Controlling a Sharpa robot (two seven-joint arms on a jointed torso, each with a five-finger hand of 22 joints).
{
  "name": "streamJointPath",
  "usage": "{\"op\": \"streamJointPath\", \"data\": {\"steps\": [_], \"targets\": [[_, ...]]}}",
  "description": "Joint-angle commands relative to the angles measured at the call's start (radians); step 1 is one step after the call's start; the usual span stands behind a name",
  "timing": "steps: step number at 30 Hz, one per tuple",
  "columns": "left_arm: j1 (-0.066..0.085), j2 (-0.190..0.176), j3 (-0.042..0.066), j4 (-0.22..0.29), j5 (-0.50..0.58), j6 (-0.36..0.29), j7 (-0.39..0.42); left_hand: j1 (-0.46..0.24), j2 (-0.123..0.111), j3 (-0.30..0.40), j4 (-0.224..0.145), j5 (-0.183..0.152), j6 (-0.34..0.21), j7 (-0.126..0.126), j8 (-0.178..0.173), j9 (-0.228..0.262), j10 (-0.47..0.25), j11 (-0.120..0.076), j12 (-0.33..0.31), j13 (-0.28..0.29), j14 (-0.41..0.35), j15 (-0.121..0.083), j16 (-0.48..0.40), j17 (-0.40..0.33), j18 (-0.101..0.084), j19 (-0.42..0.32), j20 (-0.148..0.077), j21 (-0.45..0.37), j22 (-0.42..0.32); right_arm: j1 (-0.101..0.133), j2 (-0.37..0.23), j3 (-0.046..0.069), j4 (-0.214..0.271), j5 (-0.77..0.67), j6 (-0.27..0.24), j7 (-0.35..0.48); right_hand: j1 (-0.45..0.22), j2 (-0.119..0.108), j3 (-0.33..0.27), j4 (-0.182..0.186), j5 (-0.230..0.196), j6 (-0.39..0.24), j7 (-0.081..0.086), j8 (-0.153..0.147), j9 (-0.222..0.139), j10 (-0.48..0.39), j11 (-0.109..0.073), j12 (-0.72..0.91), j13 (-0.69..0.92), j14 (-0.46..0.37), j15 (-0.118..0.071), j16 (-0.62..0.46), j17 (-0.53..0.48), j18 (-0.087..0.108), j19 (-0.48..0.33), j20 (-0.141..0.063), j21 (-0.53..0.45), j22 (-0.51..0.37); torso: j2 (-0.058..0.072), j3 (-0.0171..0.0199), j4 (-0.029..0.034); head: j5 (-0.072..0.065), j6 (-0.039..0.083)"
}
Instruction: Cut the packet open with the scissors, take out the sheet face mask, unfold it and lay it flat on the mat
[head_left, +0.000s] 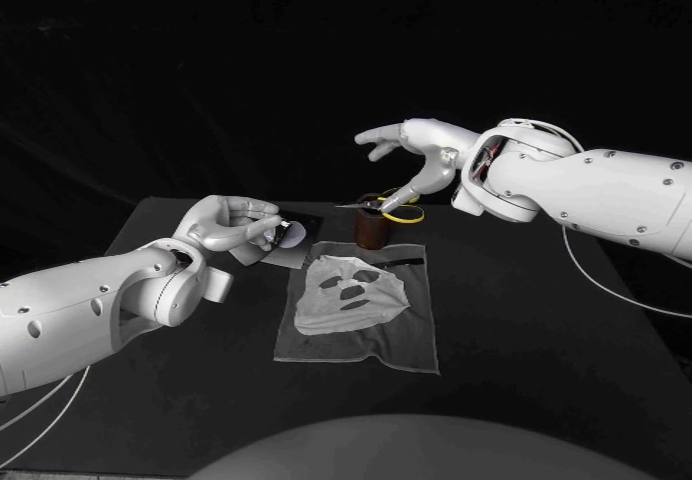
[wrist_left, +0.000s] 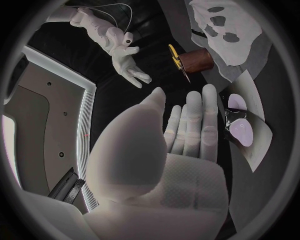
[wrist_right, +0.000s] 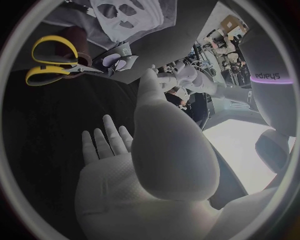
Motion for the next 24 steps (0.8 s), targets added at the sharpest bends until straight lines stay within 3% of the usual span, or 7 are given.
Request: {"op": "streamJointPath", "data": {"steps": [1, 5, 6, 11, 15, 20, 24], "targets": [[0.004, -0.001, 0.001, 0.004, 0.034, 0.035, 0.045, 0.010, -0.001, -0.005, 0.001, 0.002, 0.002, 0.004, 0.004, -0.001, 0.006, 0.001, 0.005, 0.001, -0.007, 0.000, -0.004, -0.001, 0.019, -0.007, 0.003, -0.005, -0.001, 0.008, 0.033, 0.001, -0.032, -0.231, 0.017, -0.047, -0.014, -0.024, -0.036, 0.006, 0.009, -0.066, -0.028, -0.005, -0.018, -0.086, -0.018, -0.014, -0.002, -0.082, -0.020, -0.005, -0.026, -0.010, -0.026, 0.001, -0.003, -0.013, 0.003, -0.0009, 0.0011, 0.002, 0.012], [0.007, -0.003, 0.002, 0.007, 0.035, 0.036, 0.047, 0.011, -0.001, -0.005, 0.001, 0.002, 0.002, 0.004, 0.004, -0.001, 0.006, 0.001, 0.005, 0.001, -0.008, 0.001, -0.004, -0.002, 0.019, -0.008, 0.003, -0.006, -0.002, 0.014, 0.084, 0.001, -0.080, -0.341, 0.053, -0.097, -0.032, -0.029, -0.082, 0.007, 0.009, -0.155, -0.053, -0.016, -0.048, -0.196, -0.041, -0.032, -0.013, -0.126, -0.026, -0.011, -0.041, -0.010, -0.033, 0.001, -0.003, -0.016, 0.003, -0.0013, 0.0013, 0.004, 0.018], [0.008, -0.003, 0.002, 0.008, 0.035, 0.036, 0.047, 0.011, -0.001, -0.005, 0.001, 0.002, 0.002, 0.004, 0.004, -0.001, 0.006, 0.001, 0.005, 0.001, -0.008, 0.001, -0.004, -0.002, 0.019, -0.008, 0.003, -0.006, -0.002, 0.014, 0.099, 0.001, -0.096, -0.364, 0.065, -0.108, -0.056, -0.031, -0.097, -0.011, 0.005, -0.196, -0.077, -0.012, -0.059, -0.256, -0.068, -0.024, -0.014, -0.144, -0.024, -0.010, -0.046, -0.010, -0.037, 0.001, -0.003, -0.018, 0.003, -0.0014, 0.0014, 0.002, 0.018], [0.011, -0.006, 0.002, 0.017, 0.036, 0.036, 0.046, 0.011, -0.001, -0.006, 0.001, 0.002, 0.002, 0.004, 0.005, -0.001, 0.006, 0.001, 0.006, 0.001, -0.009, 0.001, -0.004, -0.002, 0.019, -0.008, 0.003, -0.006, -0.002, 0.013, 0.152, -0.003, -0.161, -0.422, 0.127, -0.139, -0.072, -0.032, -0.108, 0.007, -0.019, -0.261, -0.078, -0.024, -0.082, -0.327, -0.070, -0.034, -0.017, -0.186, -0.002, -0.017, -0.061, -0.011, -0.049, 0.002, -0.005, -0.025, 0.004, -0.0014, 0.0049, -0.002, 0.020], [0.014, -0.009, 0.002, 0.026, 0.036, 0.036, 0.043, 0.012, 0.000, -0.005, 0.001, 0.002, 0.002, 0.006, 0.005, -0.002, 0.007, 0.002, 0.006, 0.001, -0.010, 0.001, -0.004, -0.002, 0.019, -0.009, 0.003, -0.006, -0.002, 0.004, 0.184, -0.007, -0.209, -0.437, 0.173, -0.152, -0.081, -0.032, -0.110, 0.006, -0.036, -0.279, -0.065, -0.025, -0.089, -0.340, -0.066, -0.030, -0.015, -0.189, 0.018, -0.016, -0.062, -0.011, -0.053, 0.002, -0.005, -0.027, 0.008, -0.0025, 0.0081, -0.007, 0.020], [0.018, -0.013, 0.002, 0.032, 0.036, 0.037, 0.040, 0.013, 0.002, -0.005, 0.002, 0.002, 0.003, 0.007, 0.007, -0.002, 0.008, 0.002, 0.007, 0.002, -0.011, 0.002, -0.003, -0.002, 0.019, -0.010, 0.004, -0.007, -0.003, -0.008, 0.209, -0.009, -0.252, -0.438, 0.207, -0.160, -0.088, -0.033, -0.111, 0.006, -0.044, -0.273, -0.048, -0.023, -0.085, -0.324, -0.057, -0.018, -0.009, -0.175, 0.023, -0.012, -0.055, -0.010, -0.051, 0.002, -0.004, -0.026, 0.013, -0.0055, 0.0140, -0.010, 0.023], [0.019, -0.016, 0.002, 0.037, 0.037, 0.039, 0.035, 0.016, 0.006, -0.004, 0.002, 0.002, 0.005, 0.008, 0.010, -0.001, 0.011, 0.003, 0.009, 0.002, -0.012, 0.002, -0.002, -0.002, 0.019, -0.010, 0.004, -0.007, -0.003, -0.015, 0.224, -0.009, -0.278, -0.423, 0.222, -0.163, -0.106, -0.032, -0.111, 0.007, -0.043, -0.260, -0.017, -0.018, -0.079, -0.257, -0.027, 0.022, 0.008, -0.114, 0.039, 0.008, -0.032, -0.009, -0.047, 0.002, -0.002, -0.024, 0.019, -0.0062, 0.0178, -0.011, 0.026]]}}
